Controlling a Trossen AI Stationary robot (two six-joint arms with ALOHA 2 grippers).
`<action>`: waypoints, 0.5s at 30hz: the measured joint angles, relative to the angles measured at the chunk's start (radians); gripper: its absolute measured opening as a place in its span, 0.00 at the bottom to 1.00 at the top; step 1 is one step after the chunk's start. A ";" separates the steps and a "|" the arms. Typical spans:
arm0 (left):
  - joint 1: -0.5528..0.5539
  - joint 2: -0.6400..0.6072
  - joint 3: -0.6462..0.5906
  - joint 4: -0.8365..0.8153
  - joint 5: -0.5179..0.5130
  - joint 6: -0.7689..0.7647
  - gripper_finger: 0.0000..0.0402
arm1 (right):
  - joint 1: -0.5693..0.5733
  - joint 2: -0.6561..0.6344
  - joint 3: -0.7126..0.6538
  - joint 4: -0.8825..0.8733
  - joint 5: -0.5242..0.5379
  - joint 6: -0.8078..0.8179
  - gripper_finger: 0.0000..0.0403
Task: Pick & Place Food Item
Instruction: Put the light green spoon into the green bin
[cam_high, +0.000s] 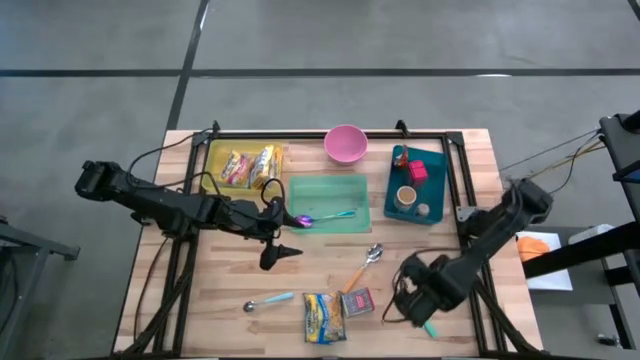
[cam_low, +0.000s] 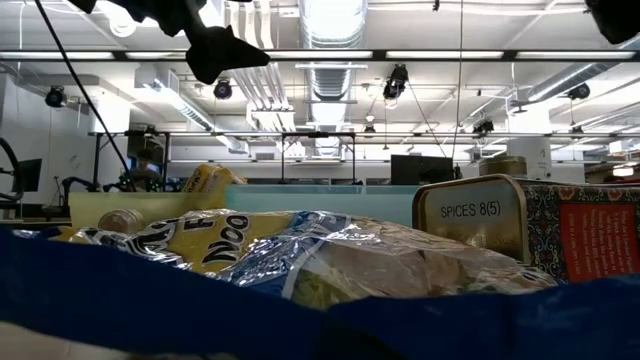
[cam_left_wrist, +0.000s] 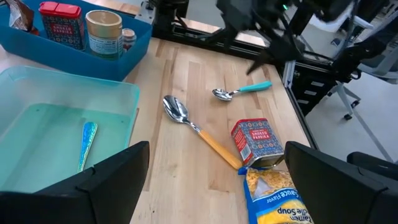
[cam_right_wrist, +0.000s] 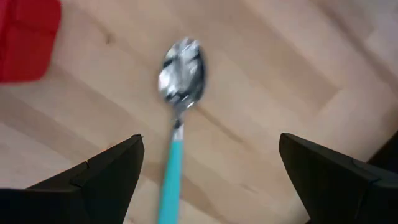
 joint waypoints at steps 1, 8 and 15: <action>0.000 0.000 0.000 0.001 0.000 0.000 0.94 | 0.004 0.027 0.014 0.004 -0.014 -0.002 0.92; -0.001 0.000 0.002 0.011 0.000 0.000 0.94 | 0.033 0.205 0.081 0.045 -0.133 -0.008 0.92; -0.001 -0.001 0.002 0.012 0.000 -0.001 0.94 | 0.038 0.270 0.096 0.113 -0.156 -0.066 0.83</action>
